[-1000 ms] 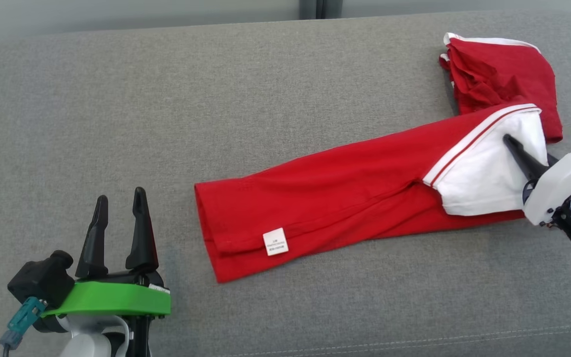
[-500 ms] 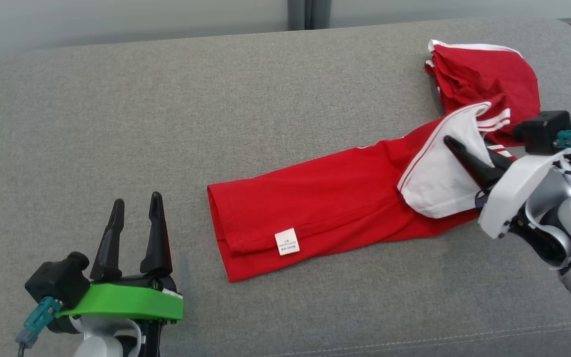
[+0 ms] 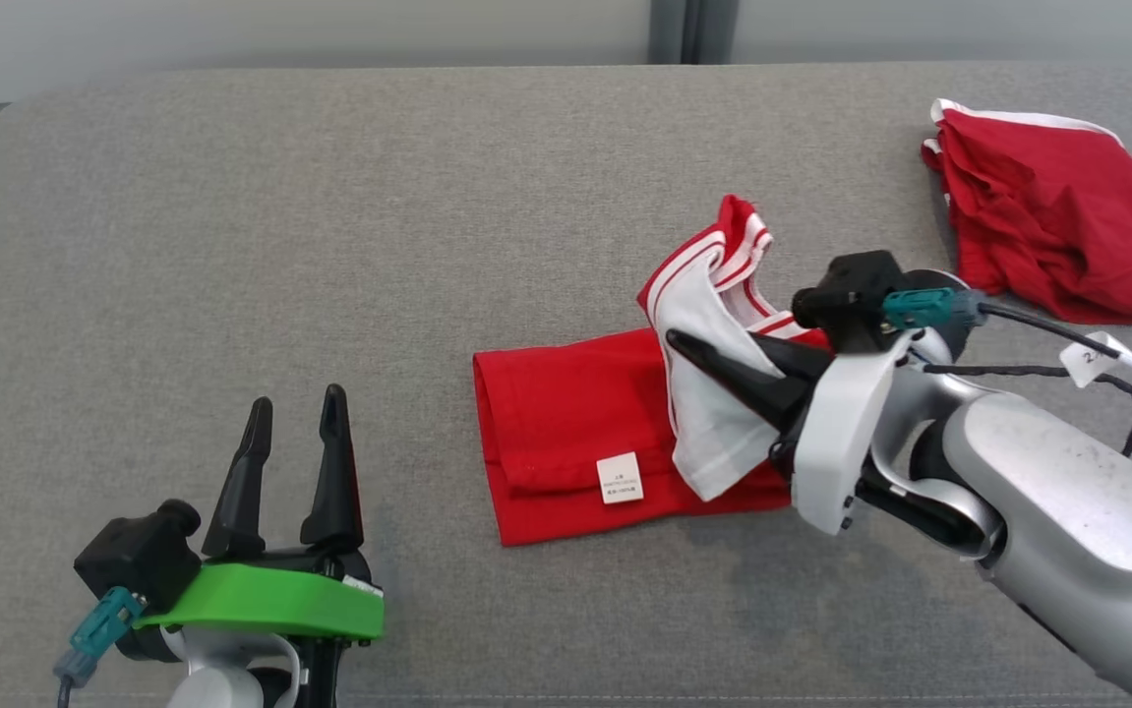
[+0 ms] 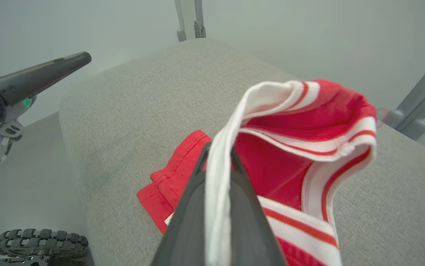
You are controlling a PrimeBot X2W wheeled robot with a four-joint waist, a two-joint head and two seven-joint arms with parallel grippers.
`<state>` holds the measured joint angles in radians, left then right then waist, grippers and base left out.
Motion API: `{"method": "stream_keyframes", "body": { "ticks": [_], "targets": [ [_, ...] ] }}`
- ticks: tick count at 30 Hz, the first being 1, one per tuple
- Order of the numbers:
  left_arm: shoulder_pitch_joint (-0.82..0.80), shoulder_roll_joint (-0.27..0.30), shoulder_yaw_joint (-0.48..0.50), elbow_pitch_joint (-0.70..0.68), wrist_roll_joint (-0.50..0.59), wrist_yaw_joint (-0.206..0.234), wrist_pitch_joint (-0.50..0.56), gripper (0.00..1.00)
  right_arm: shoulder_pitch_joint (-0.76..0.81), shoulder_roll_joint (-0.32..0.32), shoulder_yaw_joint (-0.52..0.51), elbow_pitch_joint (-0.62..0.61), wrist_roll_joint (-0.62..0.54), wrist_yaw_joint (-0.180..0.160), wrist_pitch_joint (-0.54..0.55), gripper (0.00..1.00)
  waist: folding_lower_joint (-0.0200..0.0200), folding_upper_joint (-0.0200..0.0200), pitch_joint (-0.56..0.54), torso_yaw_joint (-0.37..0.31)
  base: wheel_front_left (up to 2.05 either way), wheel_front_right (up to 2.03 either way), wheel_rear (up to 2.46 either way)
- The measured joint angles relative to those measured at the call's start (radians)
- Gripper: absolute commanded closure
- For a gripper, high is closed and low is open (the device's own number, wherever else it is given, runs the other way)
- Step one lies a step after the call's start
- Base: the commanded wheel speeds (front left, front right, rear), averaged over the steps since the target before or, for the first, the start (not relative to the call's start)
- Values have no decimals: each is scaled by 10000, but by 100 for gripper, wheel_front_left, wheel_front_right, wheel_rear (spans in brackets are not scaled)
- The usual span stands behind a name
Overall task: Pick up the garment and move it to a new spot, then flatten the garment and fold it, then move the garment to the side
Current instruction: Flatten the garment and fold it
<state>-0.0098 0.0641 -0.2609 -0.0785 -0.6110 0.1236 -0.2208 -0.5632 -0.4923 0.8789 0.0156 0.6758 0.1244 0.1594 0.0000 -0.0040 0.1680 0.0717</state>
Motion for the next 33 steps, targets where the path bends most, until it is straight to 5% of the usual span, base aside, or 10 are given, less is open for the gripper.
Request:
{"method": "stream_keyframes", "body": {
  "ticks": [14,15,17,18,19,27,33],
  "targets": [
    [-7,-123,-303,23,-199,0,-15,0,-455,936,456,1971,100,0,982,100,0,0,202,1322,0,0,0],
    [-9,-125,-311,36,-199,0,-15,0,-522,980,458,2127,98,0,993,90,0,0,230,1411,0,0,0],
    [-12,-127,-316,52,-263,0,-17,0,-643,1103,514,2429,63,0,1110,54,0,0,292,1582,0,0,0],
    [-12,-128,-314,61,-314,0,-19,0,-679,1170,566,2529,29,0,1158,12,0,0,321,1661,0,0,0],
    [-13,-128,-311,73,-355,0,-69,0,-697,1229,625,2602,-6,0,1158,0,0,0,352,1736,0,0,0],
    [-12,-140,59,102,-368,2,-184,0,-1352,1967,1051,2408,6,0,1014,0,0,0,443,1810,0,0,0],
    [-11,-142,209,92,-366,2,-192,0,-2150,1992,186,1741,119,2,238,0,0,0,346,1360,0,0,0]
  ]
}}
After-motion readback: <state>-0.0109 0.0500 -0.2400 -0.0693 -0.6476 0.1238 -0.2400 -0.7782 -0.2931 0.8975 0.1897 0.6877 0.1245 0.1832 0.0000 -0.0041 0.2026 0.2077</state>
